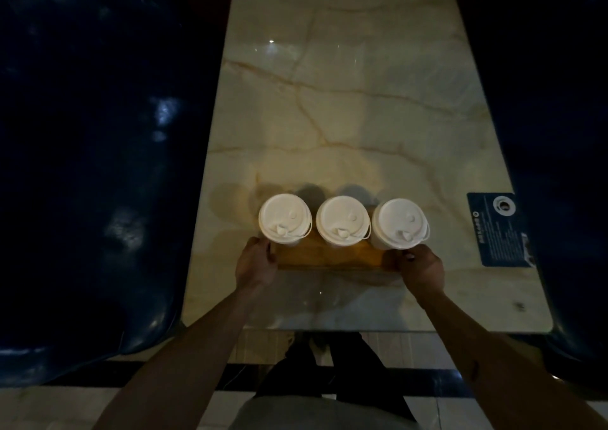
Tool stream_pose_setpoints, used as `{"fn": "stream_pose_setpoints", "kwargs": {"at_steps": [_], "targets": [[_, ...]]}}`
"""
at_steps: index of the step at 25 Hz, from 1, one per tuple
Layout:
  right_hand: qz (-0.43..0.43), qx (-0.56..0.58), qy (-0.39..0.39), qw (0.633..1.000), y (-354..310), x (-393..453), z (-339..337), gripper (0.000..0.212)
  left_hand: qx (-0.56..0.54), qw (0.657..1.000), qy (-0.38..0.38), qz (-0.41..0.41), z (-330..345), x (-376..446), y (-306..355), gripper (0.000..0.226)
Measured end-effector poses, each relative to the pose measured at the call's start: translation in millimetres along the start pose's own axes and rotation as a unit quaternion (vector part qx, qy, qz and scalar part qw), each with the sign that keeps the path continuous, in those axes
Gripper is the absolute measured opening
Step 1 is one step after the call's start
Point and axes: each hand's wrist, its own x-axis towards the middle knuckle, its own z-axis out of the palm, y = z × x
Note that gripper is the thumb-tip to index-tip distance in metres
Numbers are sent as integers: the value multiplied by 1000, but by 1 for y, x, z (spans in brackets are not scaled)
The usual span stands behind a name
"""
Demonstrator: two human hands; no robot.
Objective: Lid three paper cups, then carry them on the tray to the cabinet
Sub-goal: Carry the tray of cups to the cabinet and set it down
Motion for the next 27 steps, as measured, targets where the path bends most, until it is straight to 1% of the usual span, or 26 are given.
{"fn": "stream_pose_setpoints", "kwargs": {"at_steps": [4, 7, 13, 17, 23, 27], "targets": [[23, 36, -3, 999, -6, -3, -1, 17, -1, 999, 12, -39, -1, -4, 5, 23], [19, 41, -28, 999, -10, -2, -6, 22, -4, 999, 0, -36, -4, -5, 6, 28], [25, 69, -34, 997, -22, -10, -12, 32, 13, 1000, 5, -20, -20, -9, 7, 28], [15, 74, -33, 997, -32, -17, -15, 33, -7, 999, 23, -23, -34, -9, 4, 31], [-18, 72, -12, 997, -53, -34, -22, 28, -64, 997, 43, 0, -60, -16, -8, 35], [-28, 76, -23, 996, -66, -44, -30, 33, -120, 991, 61, 7, -74, -25, -16, 37]]}}
